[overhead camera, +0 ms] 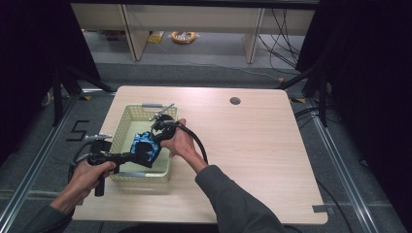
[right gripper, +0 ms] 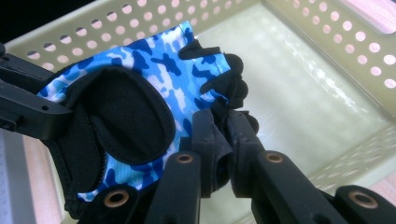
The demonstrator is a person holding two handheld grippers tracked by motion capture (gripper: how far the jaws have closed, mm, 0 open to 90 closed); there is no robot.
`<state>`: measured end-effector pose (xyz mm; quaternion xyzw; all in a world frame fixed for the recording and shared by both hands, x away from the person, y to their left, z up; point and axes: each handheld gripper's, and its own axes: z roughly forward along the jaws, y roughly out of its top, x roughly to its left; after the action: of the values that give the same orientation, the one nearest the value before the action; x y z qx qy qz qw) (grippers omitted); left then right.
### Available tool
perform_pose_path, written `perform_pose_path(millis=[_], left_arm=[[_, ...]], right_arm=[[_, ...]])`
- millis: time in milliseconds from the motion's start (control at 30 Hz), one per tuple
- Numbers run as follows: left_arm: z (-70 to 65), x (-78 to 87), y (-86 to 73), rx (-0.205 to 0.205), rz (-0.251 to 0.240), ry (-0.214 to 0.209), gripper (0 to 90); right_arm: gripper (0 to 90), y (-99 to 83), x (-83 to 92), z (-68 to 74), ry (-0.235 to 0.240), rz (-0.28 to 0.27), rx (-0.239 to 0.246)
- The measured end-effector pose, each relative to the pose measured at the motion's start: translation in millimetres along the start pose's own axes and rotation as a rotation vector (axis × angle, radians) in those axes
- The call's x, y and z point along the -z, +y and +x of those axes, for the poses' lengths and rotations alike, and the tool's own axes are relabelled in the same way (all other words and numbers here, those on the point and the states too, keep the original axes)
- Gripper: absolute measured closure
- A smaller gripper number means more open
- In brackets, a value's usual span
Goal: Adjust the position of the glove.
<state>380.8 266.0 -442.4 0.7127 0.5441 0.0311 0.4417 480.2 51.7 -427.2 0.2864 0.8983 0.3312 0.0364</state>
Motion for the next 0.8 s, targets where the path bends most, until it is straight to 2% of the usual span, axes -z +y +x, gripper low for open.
perform_pose_path(millis=[167, 233, 467, 667, 700, 733, 800], left_arm=[[0.2, -1.3, -1.7, 0.000, 0.005, 0.009, 78.3], [1.4, -1.4, -2.6, 0.002, 0.012, 0.006, 77.9], [6.7, -5.0, -7.2, 0.017, 0.033, 0.020, 76.0], [7.7, -7.9, -10.1, 0.020, 0.046, 0.031, 71.7], [8.7, -7.7, -10.2, 0.011, 0.058, 0.037, 71.1], [9.0, -9.0, -10.3, 0.027, 0.051, 0.035, 70.2], [9.1, -9.0, -9.7, 0.023, 0.054, 0.032, 67.6]], right_arm=[[83.4, 1.4, -4.3, 1.2, -0.003, 0.020, 0.002], [83.4, 2.4, -7.8, 1.3, -0.010, 0.029, 0.022], [83.3, 4.9, -14.5, 5.0, -0.020, 0.059, 0.037], [83.2, 6.8, -20.9, 8.8, -0.042, 0.095, 0.055], [83.2, 7.1, -22.0, 9.7, -0.048, 0.101, 0.061], [83.2, 7.4, -23.0, 10.7, -0.052, 0.109, 0.060], [83.1, 8.0, -25.2, 11.7, -0.057, 0.121, 0.071]])
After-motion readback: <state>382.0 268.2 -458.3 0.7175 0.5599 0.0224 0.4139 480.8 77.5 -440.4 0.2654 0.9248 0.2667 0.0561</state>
